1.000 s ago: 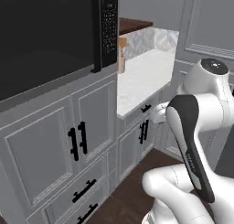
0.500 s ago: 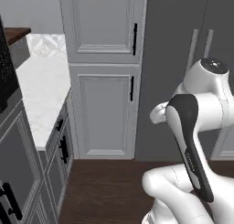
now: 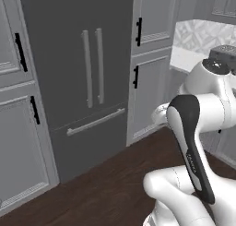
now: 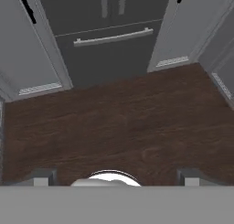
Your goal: Navigate to the toaster oven.
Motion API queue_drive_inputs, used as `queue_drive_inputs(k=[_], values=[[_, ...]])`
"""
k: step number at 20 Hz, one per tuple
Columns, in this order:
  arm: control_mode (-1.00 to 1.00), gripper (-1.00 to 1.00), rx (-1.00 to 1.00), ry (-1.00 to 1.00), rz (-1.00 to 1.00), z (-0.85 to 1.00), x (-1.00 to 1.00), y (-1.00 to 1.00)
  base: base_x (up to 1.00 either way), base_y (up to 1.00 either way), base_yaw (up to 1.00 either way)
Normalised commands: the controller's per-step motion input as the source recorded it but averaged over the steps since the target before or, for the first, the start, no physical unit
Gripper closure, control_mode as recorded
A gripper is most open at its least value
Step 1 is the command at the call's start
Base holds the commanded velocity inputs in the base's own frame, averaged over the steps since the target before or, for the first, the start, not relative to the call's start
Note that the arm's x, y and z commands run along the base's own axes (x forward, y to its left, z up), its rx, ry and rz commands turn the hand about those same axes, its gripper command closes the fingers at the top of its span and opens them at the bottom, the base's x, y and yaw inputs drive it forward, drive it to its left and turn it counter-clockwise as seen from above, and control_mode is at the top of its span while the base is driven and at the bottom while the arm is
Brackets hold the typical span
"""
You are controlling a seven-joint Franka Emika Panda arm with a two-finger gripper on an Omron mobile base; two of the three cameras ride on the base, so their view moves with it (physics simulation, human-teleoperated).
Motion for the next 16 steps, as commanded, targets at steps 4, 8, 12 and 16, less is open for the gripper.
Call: queue_drive_inputs(k=[4, 8, 12, 16], values=[[1.0, -1.0, 0.0, 0.0, 0.0, 0.0, 0.0, 0.0, 0.0, 0.01, -1.0], [1.0, -1.0, 0.0, 0.0, 0.0, 0.0, 0.0, 0.0, 0.26, 0.16, -0.92], [1.0, -1.0, 0.0, 0.0, 0.0, 0.0, 0.0, 0.0, 0.97, 0.35, -0.63], [1.0, -1.0, 0.0, 0.0, 0.0, 0.0, 0.0, 0.0, 0.97, 0.08, -0.31]])
